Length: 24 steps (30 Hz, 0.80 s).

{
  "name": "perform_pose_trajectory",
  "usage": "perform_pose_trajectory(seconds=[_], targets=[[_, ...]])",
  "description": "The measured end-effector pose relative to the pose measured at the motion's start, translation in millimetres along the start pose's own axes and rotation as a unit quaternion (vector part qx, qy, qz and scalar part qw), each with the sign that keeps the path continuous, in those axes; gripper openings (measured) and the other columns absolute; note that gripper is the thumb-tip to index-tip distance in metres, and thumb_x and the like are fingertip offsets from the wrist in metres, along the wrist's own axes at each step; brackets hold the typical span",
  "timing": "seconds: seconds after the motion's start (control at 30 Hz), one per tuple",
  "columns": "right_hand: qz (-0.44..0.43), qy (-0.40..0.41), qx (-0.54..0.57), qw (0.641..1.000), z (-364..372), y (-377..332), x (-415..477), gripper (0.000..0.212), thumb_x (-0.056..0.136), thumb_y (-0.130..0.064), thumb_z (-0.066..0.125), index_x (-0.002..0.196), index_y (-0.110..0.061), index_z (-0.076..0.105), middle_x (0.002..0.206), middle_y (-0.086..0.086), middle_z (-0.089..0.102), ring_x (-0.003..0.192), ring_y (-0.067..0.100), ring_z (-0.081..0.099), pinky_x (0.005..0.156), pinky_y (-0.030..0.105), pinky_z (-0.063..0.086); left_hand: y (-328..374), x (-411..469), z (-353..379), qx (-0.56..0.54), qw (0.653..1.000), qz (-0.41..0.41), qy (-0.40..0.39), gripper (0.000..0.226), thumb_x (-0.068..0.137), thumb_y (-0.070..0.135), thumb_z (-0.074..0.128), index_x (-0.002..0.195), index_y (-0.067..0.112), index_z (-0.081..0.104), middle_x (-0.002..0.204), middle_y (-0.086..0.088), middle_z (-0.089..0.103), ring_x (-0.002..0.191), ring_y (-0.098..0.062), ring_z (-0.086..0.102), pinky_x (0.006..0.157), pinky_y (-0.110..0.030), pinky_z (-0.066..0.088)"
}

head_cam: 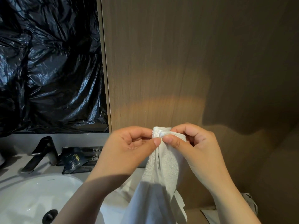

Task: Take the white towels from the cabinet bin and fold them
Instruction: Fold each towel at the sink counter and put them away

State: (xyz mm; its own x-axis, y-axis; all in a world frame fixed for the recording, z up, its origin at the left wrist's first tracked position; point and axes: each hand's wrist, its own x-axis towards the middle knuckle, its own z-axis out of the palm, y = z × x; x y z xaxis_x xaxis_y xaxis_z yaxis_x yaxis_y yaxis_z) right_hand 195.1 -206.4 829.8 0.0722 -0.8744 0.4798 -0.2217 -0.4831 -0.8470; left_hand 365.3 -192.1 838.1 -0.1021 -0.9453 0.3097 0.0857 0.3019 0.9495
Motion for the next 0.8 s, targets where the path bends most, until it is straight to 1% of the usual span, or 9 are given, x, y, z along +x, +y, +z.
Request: perform_pose_trajectory(seconds=[0.07, 0.13, 0.27, 0.37, 0.47, 0.53, 0.63, 0.73, 0.8], targets=[[0.006, -0.004, -0.001, 1.000, 0.2, -0.3, 0.4, 0.026, 0.068, -0.045, 0.082, 0.074, -0.021, 0.074, 0.074, -0.001, 0.068, 0.064, 0.014, 0.058, 0.057, 0.020, 0.043, -0.7, 0.1, 2.2, 0.043, 0.999, 0.011, 0.013, 0.010, 0.080, 0.004, 0.070, 0.089, 0.004, 0.074, 0.078, -0.008, 0.075, 0.069, -0.012, 0.070, 0.065, -0.019, 0.054], [0.012, -0.008, -0.005, 1.000, -0.1, -1.1, 0.4, 0.022, 0.068, -0.041, 0.077, 0.074, -0.021, 0.075, 0.074, -0.002, 0.068, 0.061, 0.011, 0.054, 0.055, 0.018, 0.041, -3.3, 1.1, 3.1, 0.093, 0.995, 0.028, 0.030, 0.009, 0.082, 0.004, 0.069, 0.085, 0.010, 0.075, 0.075, -0.006, 0.074, 0.066, -0.014, 0.069, 0.064, -0.023, 0.054], [0.006, -0.048, -0.075, 0.996, -7.6, -2.3, 1.4, 0.022, 0.074, -0.051, 0.067, 0.081, -0.032, 0.076, 0.076, -0.009, 0.067, 0.063, 0.023, 0.052, 0.053, 0.027, 0.039, -8.1, 5.7, -5.1, 0.135, 0.987, 0.042, 0.079, 0.013, 0.083, 0.002, 0.067, 0.083, 0.013, 0.075, 0.074, -0.004, 0.074, 0.068, -0.020, 0.070, 0.066, -0.029, 0.056], [0.013, -0.079, -0.163, 0.983, -20.8, 1.3, 4.3, 0.021, 0.077, -0.055, 0.063, 0.080, -0.036, 0.073, 0.071, -0.019, 0.063, 0.064, 0.011, 0.053, 0.052, 0.018, 0.038, -6.7, 10.7, -16.0, 0.157, 0.980, 0.060, 0.108, 0.015, 0.084, 0.003, 0.066, 0.082, 0.016, 0.074, 0.074, -0.001, 0.074, 0.065, -0.014, 0.069, 0.061, -0.021, 0.055], [0.011, -0.091, -0.228, 0.969, -35.4, 6.2, 6.2, 0.022, 0.079, -0.055, 0.062, 0.075, -0.035, 0.069, 0.070, -0.021, 0.059, 0.068, 0.004, 0.055, 0.056, 0.014, 0.041, -4.8, 17.0, -29.2, 0.173, 0.975, 0.067, 0.121, 0.013, 0.085, 0.008, 0.065, 0.085, 0.018, 0.074, 0.076, -0.002, 0.073, 0.071, -0.023, 0.068, 0.067, -0.028, 0.056], [0.001, -0.100, -0.266, 0.959, -44.5, 8.8, 7.7, 0.027, 0.079, -0.060, 0.059, 0.072, -0.035, 0.067, 0.074, -0.019, 0.060, 0.072, 0.006, 0.056, 0.055, 0.015, 0.041, -3.5, 21.4, -37.1, 0.183, 0.971, 0.078, 0.131, 0.013, 0.086, 0.009, 0.065, 0.085, 0.019, 0.073, 0.076, -0.005, 0.073, 0.073, -0.027, 0.067, 0.068, -0.030, 0.055], [-0.022, -0.106, -0.317, 0.942, -52.4, 11.0, 10.3, 0.029, 0.080, -0.065, 0.053, 0.072, -0.038, 0.061, 0.082, -0.022, 0.060, 0.079, 0.006, 0.057, 0.057, 0.015, 0.042, 1.1, 26.7, -43.7, 0.199, 0.966, 0.094, 0.135, 0.013, 0.086, 0.010, 0.064, 0.084, 0.021, 0.072, 0.077, -0.006, 0.071, 0.074, -0.027, 0.065, 0.068, -0.026, 0.054], [-0.070, -0.093, -0.357, 0.927, -52.7, 11.5, 11.8, 0.031, 0.087, -0.066, 0.045, 0.076, -0.040, 0.058, 0.086, -0.021, 0.058, 0.086, 0.005, 0.057, 0.058, 0.013, 0.040, 3.3, 32.0, -48.4, 0.222, 0.960, 0.107, 0.134, 0.012, 0.087, 0.013, 0.063, 0.086, 0.021, 0.071, 0.078, -0.013, 0.069, 0.075, -0.034, 0.062, 0.067, -0.031, 0.053], [-0.102, -0.068, -0.362, 0.924, -52.1, 8.5, 13.2, 0.030, 0.089, -0.064, 0.043, 0.078, -0.040, 0.056, 0.084, -0.024, 0.056, 0.091, 0.004, 0.056, 0.063, 0.013, 0.041, 4.8, 34.8, -51.0, 0.233, 0.956, 0.118, 0.134, 0.010, 0.088, 0.015, 0.061, 0.086, 0.020, 0.069, 0.080, -0.019, 0.067, 0.075, -0.038, 0.060, 0.066, -0.035, 0.052]])
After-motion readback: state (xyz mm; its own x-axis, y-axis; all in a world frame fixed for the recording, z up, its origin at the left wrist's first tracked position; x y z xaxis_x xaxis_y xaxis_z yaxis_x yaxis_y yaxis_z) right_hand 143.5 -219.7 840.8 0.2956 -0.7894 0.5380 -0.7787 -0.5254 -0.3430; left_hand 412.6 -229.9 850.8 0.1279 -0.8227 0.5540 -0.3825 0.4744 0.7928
